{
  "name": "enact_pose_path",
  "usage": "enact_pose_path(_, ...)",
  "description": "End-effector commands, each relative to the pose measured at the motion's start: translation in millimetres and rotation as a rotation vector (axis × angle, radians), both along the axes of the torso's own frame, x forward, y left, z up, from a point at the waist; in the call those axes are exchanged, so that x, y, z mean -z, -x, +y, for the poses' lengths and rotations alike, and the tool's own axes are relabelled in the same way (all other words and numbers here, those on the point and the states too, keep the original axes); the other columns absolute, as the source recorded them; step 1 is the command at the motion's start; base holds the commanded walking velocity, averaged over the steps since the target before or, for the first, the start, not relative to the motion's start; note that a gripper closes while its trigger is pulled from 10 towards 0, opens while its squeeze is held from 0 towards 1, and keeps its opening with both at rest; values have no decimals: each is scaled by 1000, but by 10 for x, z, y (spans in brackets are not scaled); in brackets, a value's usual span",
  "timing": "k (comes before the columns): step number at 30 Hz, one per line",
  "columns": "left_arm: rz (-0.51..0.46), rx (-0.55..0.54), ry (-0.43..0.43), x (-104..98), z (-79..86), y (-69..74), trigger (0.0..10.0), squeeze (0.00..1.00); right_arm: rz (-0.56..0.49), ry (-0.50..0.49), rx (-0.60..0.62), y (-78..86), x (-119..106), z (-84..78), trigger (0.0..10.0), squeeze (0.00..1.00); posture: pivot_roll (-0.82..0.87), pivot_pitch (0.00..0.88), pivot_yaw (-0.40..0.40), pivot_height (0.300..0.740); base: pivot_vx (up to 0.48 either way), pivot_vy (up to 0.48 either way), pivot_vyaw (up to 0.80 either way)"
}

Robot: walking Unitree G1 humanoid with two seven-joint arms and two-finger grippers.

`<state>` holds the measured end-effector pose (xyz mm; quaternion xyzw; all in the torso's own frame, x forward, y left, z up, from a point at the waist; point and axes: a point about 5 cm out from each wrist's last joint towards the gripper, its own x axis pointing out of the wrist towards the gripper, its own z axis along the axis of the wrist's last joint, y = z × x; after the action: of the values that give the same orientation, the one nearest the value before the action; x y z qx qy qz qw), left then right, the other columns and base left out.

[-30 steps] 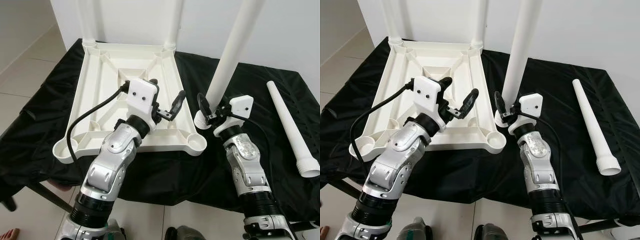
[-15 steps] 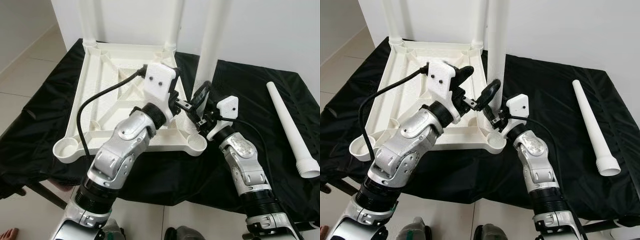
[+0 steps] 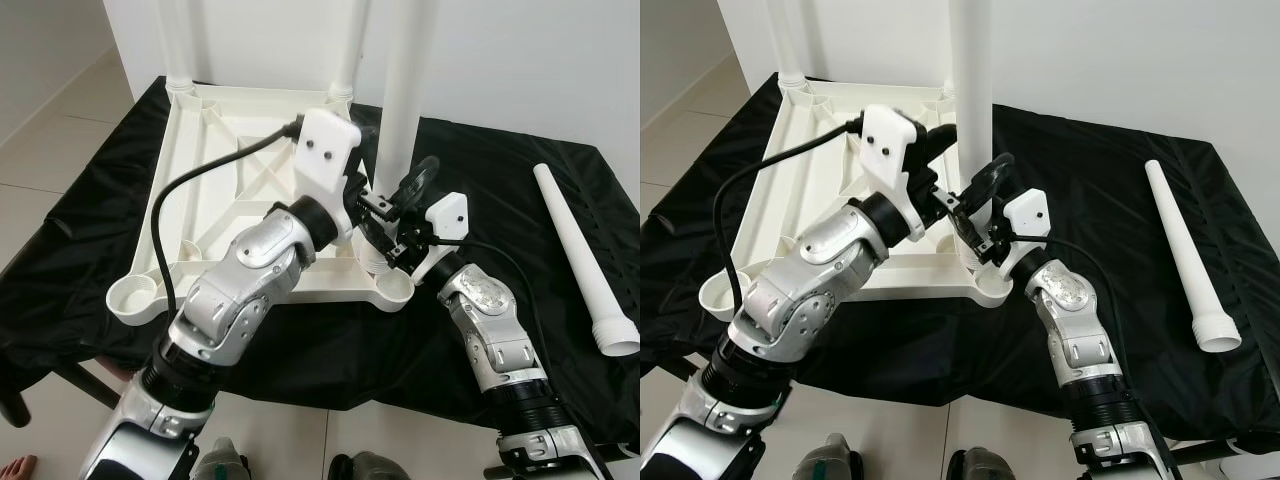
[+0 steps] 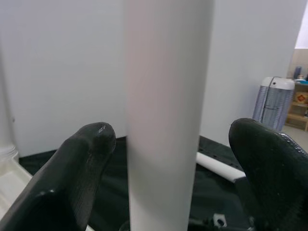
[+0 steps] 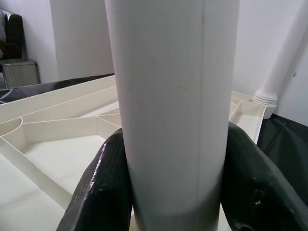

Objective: Building children table

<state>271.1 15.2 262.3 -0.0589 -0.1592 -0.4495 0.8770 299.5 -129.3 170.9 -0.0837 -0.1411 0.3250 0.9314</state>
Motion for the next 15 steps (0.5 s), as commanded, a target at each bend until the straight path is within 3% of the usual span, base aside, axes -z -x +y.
enact_pose_path(1,-96,378,-93,3,-111,169,10000,0,16,17,-16,22,32,4,10000,0,38,0,-73,740,0,0,0)
enact_pose_path(10,-92,380,-98,-17,-122,143,10000,0,16,32,-21,35,40,7,10000,0,38,0,-70,740,0,0,0)
enact_pose_path(11,-89,388,-93,-24,-123,143,8078,0,15,34,-22,36,39,10,10000,0,38,0,-70,740,0,0,0)
enact_pose_path(12,-88,393,-81,-45,-122,143,0,0,14,36,-23,38,39,11,10000,0,40,0,-70,740,0,0,0)
enact_pose_path(15,-91,405,-65,-74,-119,148,0,0,12,38,-23,41,39,15,10000,0,40,0,-70,740,0,0,0)
